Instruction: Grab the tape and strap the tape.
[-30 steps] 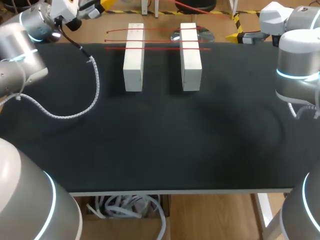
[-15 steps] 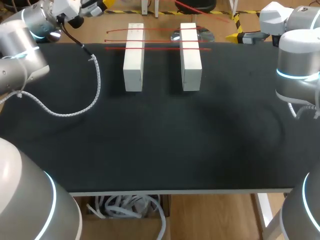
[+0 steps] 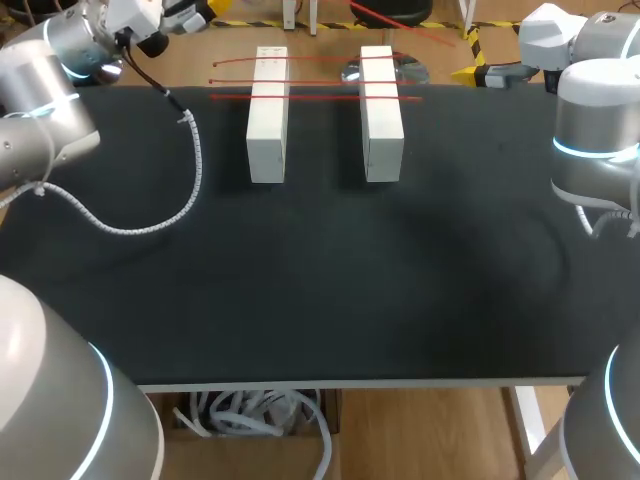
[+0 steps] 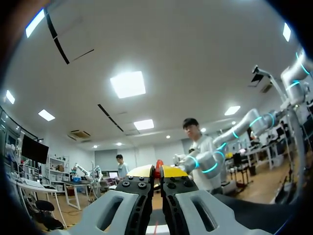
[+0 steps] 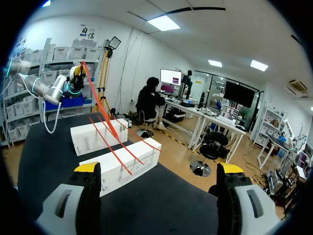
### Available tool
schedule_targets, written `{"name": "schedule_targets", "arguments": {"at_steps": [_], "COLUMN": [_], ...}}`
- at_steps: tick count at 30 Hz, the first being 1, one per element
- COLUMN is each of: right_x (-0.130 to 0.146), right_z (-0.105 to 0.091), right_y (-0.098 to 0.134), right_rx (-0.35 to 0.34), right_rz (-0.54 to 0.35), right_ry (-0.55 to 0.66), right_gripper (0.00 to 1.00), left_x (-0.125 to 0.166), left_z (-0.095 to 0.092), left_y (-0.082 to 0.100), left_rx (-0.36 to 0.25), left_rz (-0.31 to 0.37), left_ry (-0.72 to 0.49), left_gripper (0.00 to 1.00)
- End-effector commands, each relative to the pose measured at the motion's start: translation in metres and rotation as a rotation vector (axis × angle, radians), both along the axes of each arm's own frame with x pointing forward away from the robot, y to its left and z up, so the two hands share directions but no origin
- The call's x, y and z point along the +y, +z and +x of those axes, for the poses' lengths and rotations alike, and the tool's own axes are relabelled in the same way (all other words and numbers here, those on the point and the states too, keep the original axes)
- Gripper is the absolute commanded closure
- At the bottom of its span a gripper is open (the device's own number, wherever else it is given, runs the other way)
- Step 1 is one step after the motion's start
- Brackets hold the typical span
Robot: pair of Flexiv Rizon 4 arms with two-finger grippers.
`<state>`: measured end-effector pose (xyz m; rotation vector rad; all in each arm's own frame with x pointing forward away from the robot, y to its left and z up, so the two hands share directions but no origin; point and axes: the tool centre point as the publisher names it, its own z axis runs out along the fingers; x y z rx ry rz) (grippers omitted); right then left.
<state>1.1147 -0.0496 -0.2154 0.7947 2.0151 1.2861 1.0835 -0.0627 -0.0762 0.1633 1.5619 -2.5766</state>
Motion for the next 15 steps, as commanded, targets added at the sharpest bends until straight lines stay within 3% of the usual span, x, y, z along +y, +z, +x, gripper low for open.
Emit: {"name": "schedule_targets", "arguments": {"at_steps": [1,6,7,9,11,15], "right_x": [0.0,0.0,0.004,0.015,0.018,0.011], "right_z": [0.0,0.0,-0.003,-0.004,-0.005,-0.018], "right_y": [0.0,0.0,0.005,0.008,0.01,0.014], "right_rx": [-0.001,-0.001,-0.073,-0.091,-0.118,-0.272], "right_rz": [0.001,0.001,0.029,0.035,0.165,0.512], "right_ry": [0.001,0.001,-0.003,0.037,0.047,0.003], "right_gripper": [0.0,0.0,0.0,0.0,0.0,0.0], "left_x": [-0.001,-0.001,-0.001,-0.001,-0.001,-0.001], "left_z": [-0.002,-0.002,-0.002,-0.002,-0.002,-0.002], "left_y": [0.001,0.001,0.001,0.001,0.001,0.001], "left_rx": [0.002,0.002,0.002,0.002,0.002,0.002], "left_rz": [0.003,0.003,0.003,0.003,0.003,0.003], "left_ry": [0.007,0.007,0.007,0.007,0.007,0.007], "left_gripper": [1.0,1.0,1.0,1.0,1.0,1.0]}}
